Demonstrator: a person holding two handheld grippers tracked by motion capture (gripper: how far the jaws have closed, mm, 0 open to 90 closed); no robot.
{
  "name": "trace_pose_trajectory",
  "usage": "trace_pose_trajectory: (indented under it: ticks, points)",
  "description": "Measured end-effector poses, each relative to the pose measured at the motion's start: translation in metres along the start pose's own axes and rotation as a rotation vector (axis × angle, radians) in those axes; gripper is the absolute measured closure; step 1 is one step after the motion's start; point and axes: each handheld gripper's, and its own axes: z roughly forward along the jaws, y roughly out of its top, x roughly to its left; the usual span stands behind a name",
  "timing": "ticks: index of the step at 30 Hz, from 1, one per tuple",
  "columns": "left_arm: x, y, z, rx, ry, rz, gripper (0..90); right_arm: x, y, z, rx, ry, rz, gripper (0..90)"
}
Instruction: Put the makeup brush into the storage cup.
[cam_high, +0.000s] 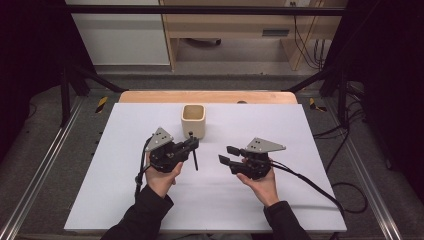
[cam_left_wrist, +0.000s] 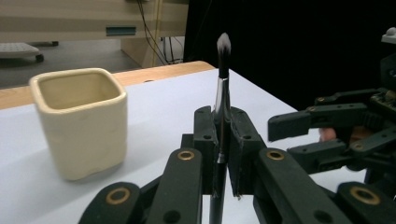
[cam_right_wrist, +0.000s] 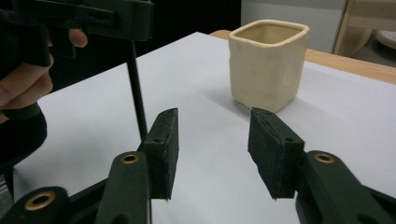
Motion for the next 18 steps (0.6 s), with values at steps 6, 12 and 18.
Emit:
trace_pose_trajectory:
  ticks: [6,12,18]
  points:
    - [0.009,0.000,-0.006,0.010,0.017,0.000,83.2,-0.008,0.000,-0.005,-0.012,-0.055,0.013,35.5]
    - [0.012,0.000,-0.010,0.018,0.028,0.013,83.2,-0.016,-0.001,-0.012,-0.005,-0.111,0.005,26.6]
    - [0.016,0.003,-0.015,0.011,0.028,0.011,83.1,-0.020,0.000,-0.019,-0.009,-0.140,0.010,19.8]
